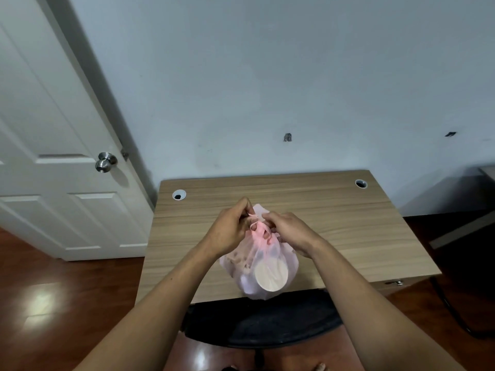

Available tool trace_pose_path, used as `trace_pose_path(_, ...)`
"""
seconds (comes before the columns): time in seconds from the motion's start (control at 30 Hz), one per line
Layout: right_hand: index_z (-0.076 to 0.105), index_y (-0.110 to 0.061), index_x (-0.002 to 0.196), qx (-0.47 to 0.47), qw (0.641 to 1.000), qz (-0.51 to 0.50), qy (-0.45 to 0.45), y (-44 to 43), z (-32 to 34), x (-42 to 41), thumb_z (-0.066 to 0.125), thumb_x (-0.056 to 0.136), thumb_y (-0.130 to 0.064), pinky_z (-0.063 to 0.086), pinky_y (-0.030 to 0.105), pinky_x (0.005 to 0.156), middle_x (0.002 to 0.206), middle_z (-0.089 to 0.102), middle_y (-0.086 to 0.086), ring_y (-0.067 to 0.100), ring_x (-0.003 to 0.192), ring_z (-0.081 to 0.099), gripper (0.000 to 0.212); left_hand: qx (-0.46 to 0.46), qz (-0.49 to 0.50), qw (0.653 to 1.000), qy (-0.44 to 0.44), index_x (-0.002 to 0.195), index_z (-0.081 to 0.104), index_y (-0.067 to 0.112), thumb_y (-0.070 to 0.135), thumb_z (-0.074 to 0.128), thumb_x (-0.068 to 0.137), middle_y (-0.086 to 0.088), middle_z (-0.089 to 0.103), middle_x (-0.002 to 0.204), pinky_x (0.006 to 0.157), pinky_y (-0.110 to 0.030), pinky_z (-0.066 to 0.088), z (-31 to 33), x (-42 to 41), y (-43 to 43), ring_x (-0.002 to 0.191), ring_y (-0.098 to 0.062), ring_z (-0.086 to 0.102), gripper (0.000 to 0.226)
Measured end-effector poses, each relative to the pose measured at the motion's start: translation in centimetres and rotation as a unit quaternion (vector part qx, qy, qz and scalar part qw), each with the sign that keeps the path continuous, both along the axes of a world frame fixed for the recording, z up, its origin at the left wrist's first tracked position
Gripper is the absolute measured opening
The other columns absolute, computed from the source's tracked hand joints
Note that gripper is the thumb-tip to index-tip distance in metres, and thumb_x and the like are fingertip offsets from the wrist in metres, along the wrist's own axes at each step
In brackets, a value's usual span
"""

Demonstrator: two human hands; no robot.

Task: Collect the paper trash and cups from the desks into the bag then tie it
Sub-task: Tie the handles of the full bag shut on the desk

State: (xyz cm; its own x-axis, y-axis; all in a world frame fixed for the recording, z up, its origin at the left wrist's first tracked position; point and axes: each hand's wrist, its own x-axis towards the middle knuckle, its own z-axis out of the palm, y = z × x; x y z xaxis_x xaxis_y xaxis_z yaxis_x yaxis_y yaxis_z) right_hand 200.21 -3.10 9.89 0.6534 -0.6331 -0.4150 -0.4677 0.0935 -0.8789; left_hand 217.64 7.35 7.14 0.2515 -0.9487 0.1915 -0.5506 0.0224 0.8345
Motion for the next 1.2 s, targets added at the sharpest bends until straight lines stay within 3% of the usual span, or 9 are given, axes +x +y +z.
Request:
trace_pose_path(0.17,0.069,-0.023,0.091,-0.031,0.993,0.118,-0.010,-0.1,-1.1,-1.0,0.067,0.098,-0.022,0.046,0.035,0.074,0.084,0.064,-0.007,0.007,0.075,0.057,0.008,0.014,0.002,0.998,0.060,0.098,0.058,0.011,0.007,0.067,0.106,-0.002,0.079,0.082,0.073,-0.042,0.059,-0.5,0.4,-0.3,0.076,-0.026,0.074,0.013)
trace_pose_path(0.23,0.069,-0.023,0.100,-0.080,0.988,0.127,0.018,-0.3,-2.0,-1.2,0.075,0.091,-0.038,0.051,0.049,0.071,0.093,0.069,-0.001,0.015,0.079,0.064,0.019,0.029,0.005,0.995,0.091,0.099,0.059,0.010,0.007,0.068,0.106,-0.004,0.081,0.087,0.074,-0.041,0.062,-0.8,0.6,-0.5,0.080,-0.024,0.077,0.012)
trace_pose_path(0.33,0.073,-0.022,0.100,-0.097,0.992,0.085,-0.010,0.1,-2.4,-0.9,0.082,0.092,-0.054,0.056,0.036,0.077,0.095,0.076,-0.001,0.009,0.086,0.072,0.034,0.054,0.019,0.987,0.147,0.100,0.060,0.006,0.004,0.067,0.107,-0.007,0.081,0.089,0.071,-0.030,0.061,-1.6,0.8,-0.5,0.079,-0.016,0.075,0.010)
trace_pose_path(0.53,0.083,-0.015,0.096,-0.124,0.990,0.034,-0.050,1.2,-4.5,-0.2,0.060,0.113,-0.038,0.060,0.033,0.086,0.093,0.083,-0.002,0.007,0.087,0.075,0.037,0.107,0.053,0.972,0.200,0.104,0.059,-0.010,0.003,0.070,0.105,-0.009,0.073,0.077,0.067,-0.023,0.056,-3.9,0.7,0.2,0.064,-0.009,0.066,0.017)
trace_pose_path(0.77,0.070,-0.059,0.064,-0.248,0.967,-0.012,0.056,2.0,-11.7,0.3,0.058,0.112,-0.038,0.043,0.029,0.094,0.095,0.072,0.001,0.022,0.114,0.063,0.054,0.186,0.132,0.942,0.247,0.092,0.067,0.007,0.018,0.078,0.102,-0.018,0.079,0.089,0.083,-0.040,0.063,-8.7,0.0,1.7,0.074,-0.016,0.068,0.018)
trace_pose_path(0.87,0.088,-0.029,0.108,-0.249,0.958,0.011,0.139,2.2,-12.9,-0.3,0.054,0.113,-0.038,0.039,0.034,0.117,0.134,0.068,0.008,0.025,0.138,0.054,0.036,0.222,0.191,0.921,0.256,0.089,0.065,0.009,0.015,0.075,0.103,-0.011,0.074,0.088,0.069,-0.032,0.062,-9.8,-0.2,2.1,0.073,-0.017,0.066,0.018)
trace_pose_path(0.93,0.085,-0.018,0.119,-0.227,0.954,0.000,0.198,2.0,-14.0,-0.9,0.050,0.113,-0.045,0.044,0.037,0.117,0.145,0.061,0.009,0.026,0.136,0.057,0.044,0.239,0.232,0.910,0.248,0.088,0.065,0.009,0.014,0.074,0.103,-0.010,0.071,0.087,0.062,-0.029,0.060,-10.3,-0.1,2.3,0.072,-0.018,0.064,0.018)
trace_pose_path(1.07,0.076,-0.016,0.076,-0.228,0.950,-0.040,0.212,2.0,-14.2,-1.6,0.052,0.111,-0.044,0.045,0.033,0.076,0.097,0.074,0.010,0.030,0.094,0.068,0.050,0.260,0.282,0.898,0.216,0.093,0.066,0.006,0.019,0.077,0.100,-0.008,0.072,0.082,0.074,-0.045,0.067,-11.8,0.7,2.8,0.064,-0.023,0.068,0.018)
trace_pose_path(1.2,0.047,-0.019,0.054,-0.235,0.956,-0.047,0.170,2.3,-13.0,-1.3,0.055,0.112,-0.033,0.037,0.034,0.067,0.055,0.052,-0.003,0.024,0.065,0.054,0.061,0.243,0.276,0.917,0.153,0.091,0.063,0.009,0.021,0.074,0.101,-0.008,0.076,0.082,0.075,-0.042,0.066,-12.1,0.6,3.0,0.070,-0.026,0.074,0.020)
